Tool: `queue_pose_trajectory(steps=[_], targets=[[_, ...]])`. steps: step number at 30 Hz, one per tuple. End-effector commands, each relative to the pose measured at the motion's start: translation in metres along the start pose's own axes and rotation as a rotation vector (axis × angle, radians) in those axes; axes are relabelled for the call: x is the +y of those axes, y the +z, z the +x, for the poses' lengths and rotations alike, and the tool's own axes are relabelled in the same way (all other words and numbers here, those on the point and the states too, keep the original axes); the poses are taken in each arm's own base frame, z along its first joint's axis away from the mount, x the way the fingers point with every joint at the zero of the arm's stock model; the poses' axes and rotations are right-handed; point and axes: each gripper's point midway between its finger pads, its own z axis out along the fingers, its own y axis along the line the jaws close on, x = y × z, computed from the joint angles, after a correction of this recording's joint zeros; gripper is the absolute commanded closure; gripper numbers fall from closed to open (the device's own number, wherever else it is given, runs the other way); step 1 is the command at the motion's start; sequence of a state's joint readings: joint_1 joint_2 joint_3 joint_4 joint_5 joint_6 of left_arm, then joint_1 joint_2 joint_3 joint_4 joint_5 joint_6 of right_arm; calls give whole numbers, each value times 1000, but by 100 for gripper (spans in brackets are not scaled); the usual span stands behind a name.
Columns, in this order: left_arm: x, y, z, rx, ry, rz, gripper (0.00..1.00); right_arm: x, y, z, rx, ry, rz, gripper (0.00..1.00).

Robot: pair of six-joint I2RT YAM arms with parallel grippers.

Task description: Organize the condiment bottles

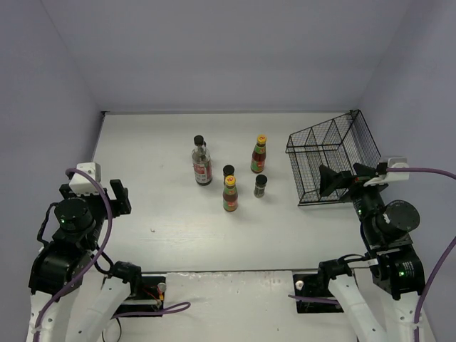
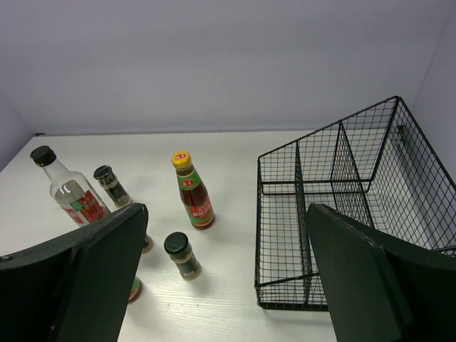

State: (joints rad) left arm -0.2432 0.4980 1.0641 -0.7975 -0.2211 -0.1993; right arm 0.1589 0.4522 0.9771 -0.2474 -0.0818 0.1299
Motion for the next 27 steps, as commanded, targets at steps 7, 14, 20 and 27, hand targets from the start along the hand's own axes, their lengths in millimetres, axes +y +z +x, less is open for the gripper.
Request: queue_pose_trajectory(steps=[7, 14, 20, 27], targets=[[-6, 12, -12, -47, -21, 5, 23, 20, 18, -10, -17, -28, -111, 0], [-12, 24, -13, -44, -26, 14, 23, 36, 62, -6, 102, 0, -183, 0], [-21, 46, -16, -48, -49, 20, 23, 69, 112, -7, 139, 39, -296, 0], [-35, 85, -22, -32, -75, 14, 23, 160, 165, 34, 202, -27, -422, 1]])
